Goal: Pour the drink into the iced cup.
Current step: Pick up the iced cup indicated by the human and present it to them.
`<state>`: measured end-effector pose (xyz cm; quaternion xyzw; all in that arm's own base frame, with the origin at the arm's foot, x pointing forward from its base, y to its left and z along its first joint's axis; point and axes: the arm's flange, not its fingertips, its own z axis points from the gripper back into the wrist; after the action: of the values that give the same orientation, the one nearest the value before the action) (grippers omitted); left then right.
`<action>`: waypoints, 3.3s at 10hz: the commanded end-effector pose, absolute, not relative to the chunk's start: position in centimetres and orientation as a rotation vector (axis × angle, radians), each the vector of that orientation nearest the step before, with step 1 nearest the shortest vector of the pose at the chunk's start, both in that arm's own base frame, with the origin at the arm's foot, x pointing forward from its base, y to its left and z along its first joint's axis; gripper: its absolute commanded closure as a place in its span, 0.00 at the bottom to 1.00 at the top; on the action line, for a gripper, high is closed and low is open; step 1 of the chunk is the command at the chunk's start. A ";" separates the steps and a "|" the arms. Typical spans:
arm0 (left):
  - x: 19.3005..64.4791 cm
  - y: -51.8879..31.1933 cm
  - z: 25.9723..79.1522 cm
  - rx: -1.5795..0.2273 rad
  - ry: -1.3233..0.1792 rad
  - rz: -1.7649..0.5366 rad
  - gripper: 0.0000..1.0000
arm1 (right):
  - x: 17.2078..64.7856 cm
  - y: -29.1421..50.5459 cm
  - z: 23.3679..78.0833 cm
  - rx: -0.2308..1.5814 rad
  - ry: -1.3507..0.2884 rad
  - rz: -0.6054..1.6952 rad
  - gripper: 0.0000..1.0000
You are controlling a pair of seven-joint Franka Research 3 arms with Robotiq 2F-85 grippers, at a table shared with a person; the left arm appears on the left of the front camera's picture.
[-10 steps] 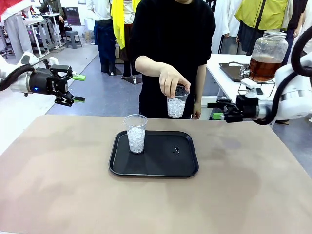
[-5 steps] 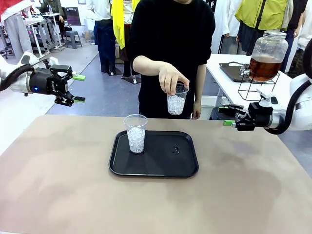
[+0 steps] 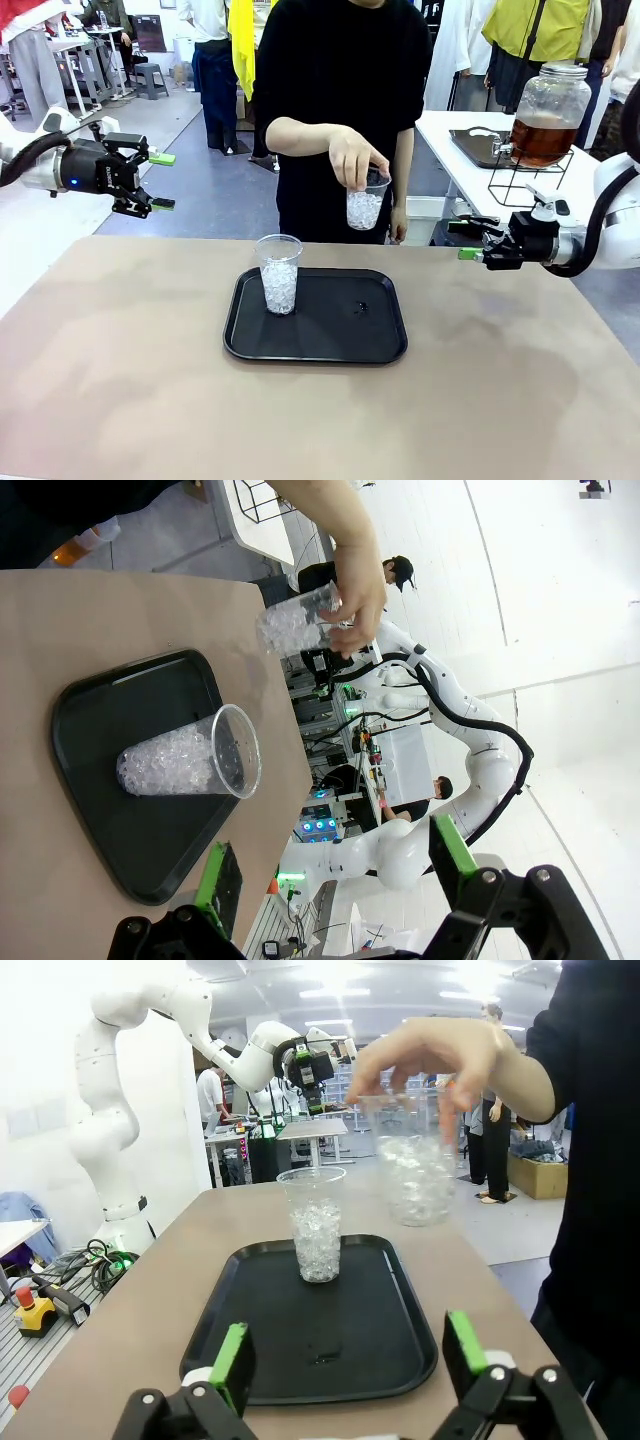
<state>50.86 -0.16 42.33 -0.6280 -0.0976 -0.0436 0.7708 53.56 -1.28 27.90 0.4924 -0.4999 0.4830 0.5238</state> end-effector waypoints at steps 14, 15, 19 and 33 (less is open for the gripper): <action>50.7 -0.2 42.4 -1.359 -0.215 -0.093 0.00 | 53.8 -1.3 28.2 1.176 -1.197 1.160 0.00; 50.7 -0.2 42.4 -1.359 -0.215 -0.093 0.00 | 53.8 -1.3 28.2 1.176 -1.197 1.160 0.00; 50.7 -0.2 42.4 -1.359 -0.215 -0.093 0.00 | 53.8 -1.3 28.2 1.176 -1.197 1.160 0.00; 50.7 -0.2 42.4 -1.359 -0.215 -0.093 0.00 | 53.8 -1.3 28.2 1.176 -1.197 1.160 0.00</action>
<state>50.86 -0.16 42.33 -0.6280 -0.0976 -0.0436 0.7708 53.56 -1.28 27.90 0.4924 -0.4999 0.4830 0.5238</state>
